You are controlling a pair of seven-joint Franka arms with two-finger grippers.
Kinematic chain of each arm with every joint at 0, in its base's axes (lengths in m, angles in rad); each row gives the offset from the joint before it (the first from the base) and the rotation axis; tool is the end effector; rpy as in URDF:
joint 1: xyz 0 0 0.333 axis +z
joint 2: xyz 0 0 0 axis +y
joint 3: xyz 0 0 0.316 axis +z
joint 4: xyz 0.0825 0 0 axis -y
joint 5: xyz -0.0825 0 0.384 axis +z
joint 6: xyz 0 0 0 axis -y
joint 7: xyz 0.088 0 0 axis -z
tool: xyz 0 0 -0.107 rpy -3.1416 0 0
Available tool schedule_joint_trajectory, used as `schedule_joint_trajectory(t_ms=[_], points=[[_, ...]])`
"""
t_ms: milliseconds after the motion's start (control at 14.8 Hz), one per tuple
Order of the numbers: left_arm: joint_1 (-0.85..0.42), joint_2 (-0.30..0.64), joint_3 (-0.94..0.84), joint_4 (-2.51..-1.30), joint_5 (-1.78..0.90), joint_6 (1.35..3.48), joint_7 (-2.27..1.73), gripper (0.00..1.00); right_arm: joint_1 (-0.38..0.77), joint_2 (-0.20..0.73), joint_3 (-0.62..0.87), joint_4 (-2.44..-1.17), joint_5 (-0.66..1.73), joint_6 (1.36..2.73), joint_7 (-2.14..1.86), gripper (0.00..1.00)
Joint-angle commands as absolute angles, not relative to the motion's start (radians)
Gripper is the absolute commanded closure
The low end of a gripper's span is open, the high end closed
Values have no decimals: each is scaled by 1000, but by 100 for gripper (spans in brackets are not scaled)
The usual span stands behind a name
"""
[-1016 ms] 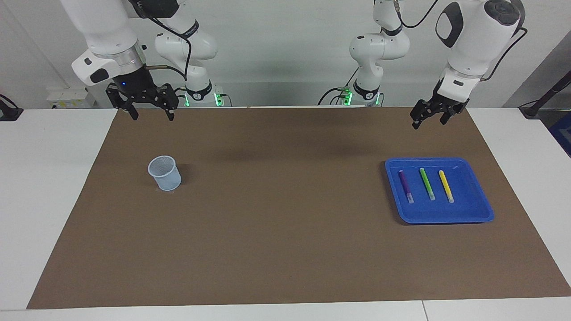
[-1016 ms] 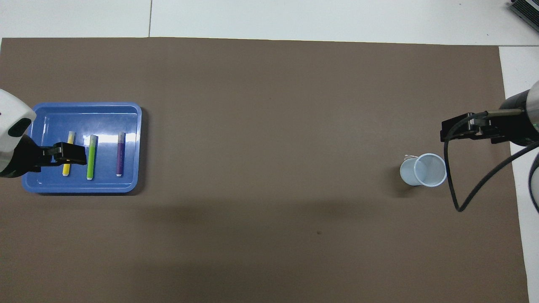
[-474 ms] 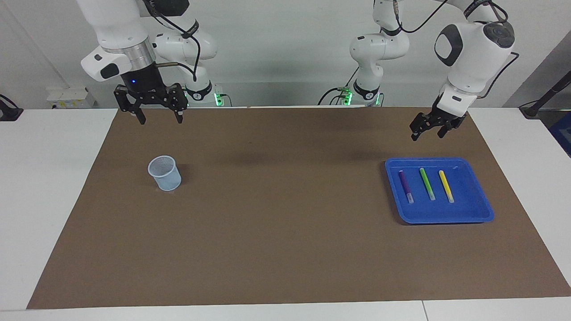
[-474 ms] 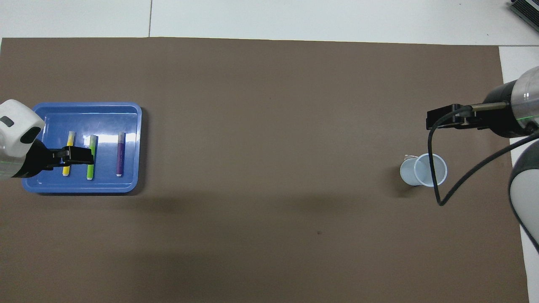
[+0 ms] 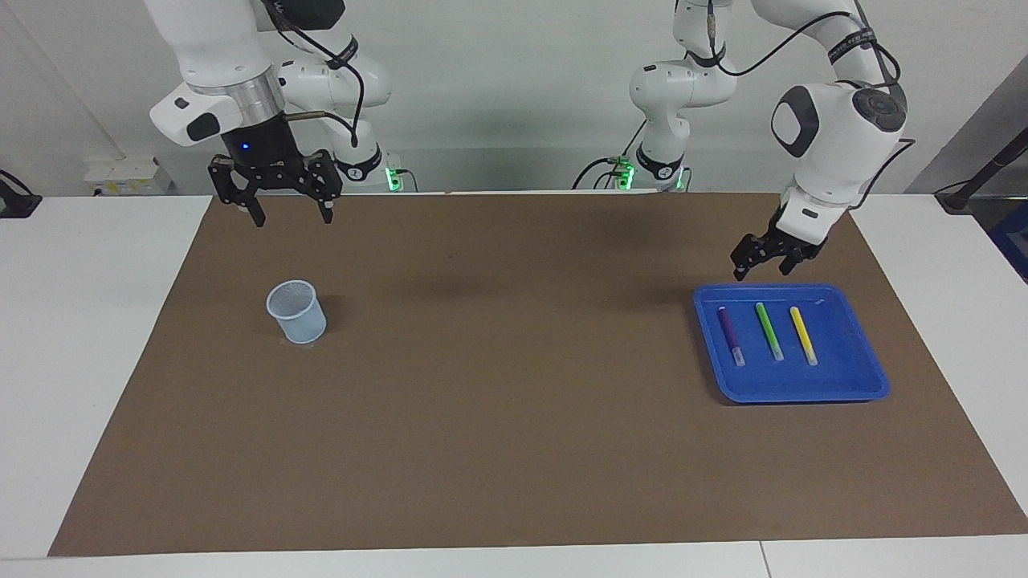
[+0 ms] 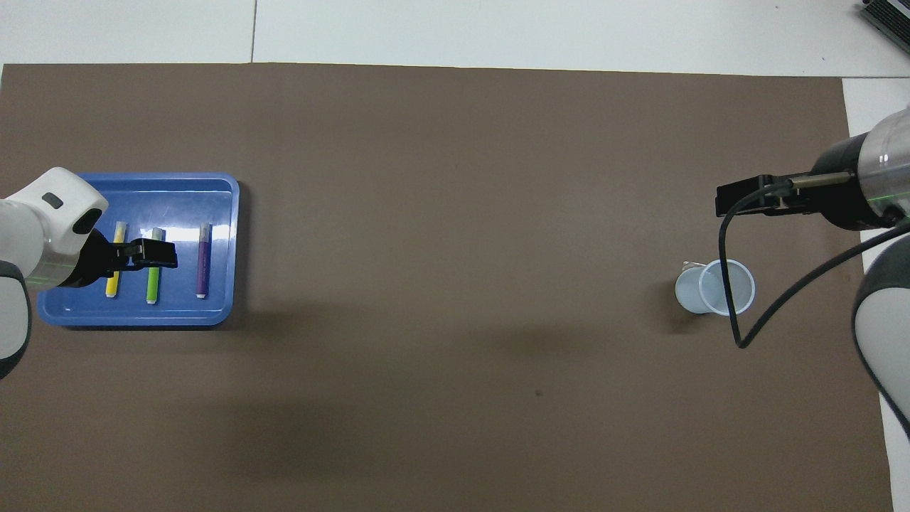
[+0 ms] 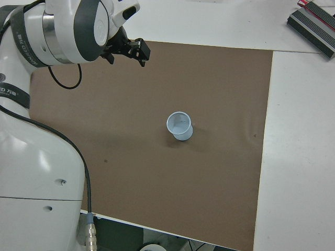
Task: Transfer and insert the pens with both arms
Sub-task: 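Reach the left gripper over the tray to the purple pen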
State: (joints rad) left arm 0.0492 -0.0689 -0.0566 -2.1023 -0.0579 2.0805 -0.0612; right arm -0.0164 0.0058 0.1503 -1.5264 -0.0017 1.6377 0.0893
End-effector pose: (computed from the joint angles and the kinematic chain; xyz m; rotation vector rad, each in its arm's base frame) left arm 0.5340 -0.0073 0.4537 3.0894 0.1250 0.0702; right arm 0.5586 0.0748 0.6487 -3.1256 -0.0697 -0.1643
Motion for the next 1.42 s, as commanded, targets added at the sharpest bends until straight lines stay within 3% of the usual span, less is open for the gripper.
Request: schedule_joint_trajectory(t_ms=[0,1355], points=[[57,-43,-58,-2129,-72,2150,-40,3,-28,-17,150,-1560,23,1647,41,0],[66,218,-58,-2128,-80,2431,63,0,-38,-25,146,-1589,105,1689,41,0]])
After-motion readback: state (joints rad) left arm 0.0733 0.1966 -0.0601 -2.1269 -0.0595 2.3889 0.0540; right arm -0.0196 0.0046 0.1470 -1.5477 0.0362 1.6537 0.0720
